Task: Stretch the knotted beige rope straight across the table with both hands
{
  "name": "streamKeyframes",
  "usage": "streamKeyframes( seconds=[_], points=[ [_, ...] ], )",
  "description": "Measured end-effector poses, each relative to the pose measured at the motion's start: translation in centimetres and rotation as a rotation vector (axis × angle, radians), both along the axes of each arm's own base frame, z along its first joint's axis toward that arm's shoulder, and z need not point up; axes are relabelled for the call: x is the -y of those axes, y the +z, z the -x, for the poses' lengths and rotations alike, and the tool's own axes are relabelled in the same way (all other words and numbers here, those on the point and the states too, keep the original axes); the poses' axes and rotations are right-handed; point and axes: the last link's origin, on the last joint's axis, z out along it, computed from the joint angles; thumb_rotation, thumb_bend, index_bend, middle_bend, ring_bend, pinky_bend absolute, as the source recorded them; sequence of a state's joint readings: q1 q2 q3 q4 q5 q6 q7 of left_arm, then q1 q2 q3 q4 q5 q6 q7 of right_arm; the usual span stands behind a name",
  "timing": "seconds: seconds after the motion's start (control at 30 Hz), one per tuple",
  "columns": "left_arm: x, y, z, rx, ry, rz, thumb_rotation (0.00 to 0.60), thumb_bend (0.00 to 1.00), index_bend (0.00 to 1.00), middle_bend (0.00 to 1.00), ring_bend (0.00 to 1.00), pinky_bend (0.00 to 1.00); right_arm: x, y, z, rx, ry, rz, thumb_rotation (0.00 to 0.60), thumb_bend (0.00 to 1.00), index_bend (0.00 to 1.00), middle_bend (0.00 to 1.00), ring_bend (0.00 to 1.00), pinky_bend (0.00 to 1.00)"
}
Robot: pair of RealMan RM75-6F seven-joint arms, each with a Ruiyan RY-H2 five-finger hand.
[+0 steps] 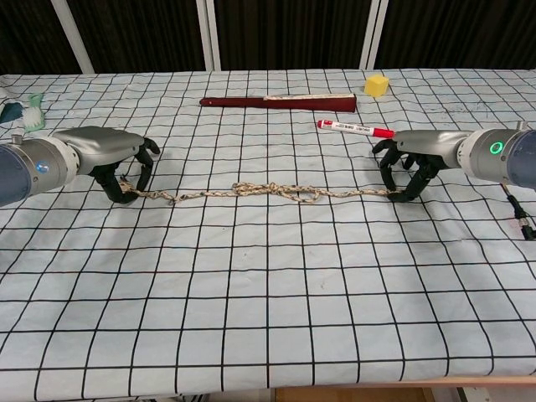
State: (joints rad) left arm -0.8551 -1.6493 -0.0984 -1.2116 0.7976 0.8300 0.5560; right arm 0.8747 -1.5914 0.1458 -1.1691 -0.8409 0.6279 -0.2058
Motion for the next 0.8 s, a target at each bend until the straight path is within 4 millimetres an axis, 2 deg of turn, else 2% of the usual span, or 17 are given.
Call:
streamKeyframes(
  seconds=[0.53,0.8],
  points=[
    [-0.1,0.1,0.3,-0.004,0.009,0.003,0.6,0.42,0.59,0.08,0.0,0.02,0.1,0.5,0.0,-0.001,0.002,0.009,0.6,0.47,0.72,0.0,0.12,0.18],
    [-0.8,2.1,0.4,0.01,0.012,-0.038,0.6,0.44,0.61,0.1,0.0,0.02,0.6,2.5,0.7,-0.004,-0.008,0.044,0.6,0.47,0.72,0.0,0.12,0.18]
  ],
)
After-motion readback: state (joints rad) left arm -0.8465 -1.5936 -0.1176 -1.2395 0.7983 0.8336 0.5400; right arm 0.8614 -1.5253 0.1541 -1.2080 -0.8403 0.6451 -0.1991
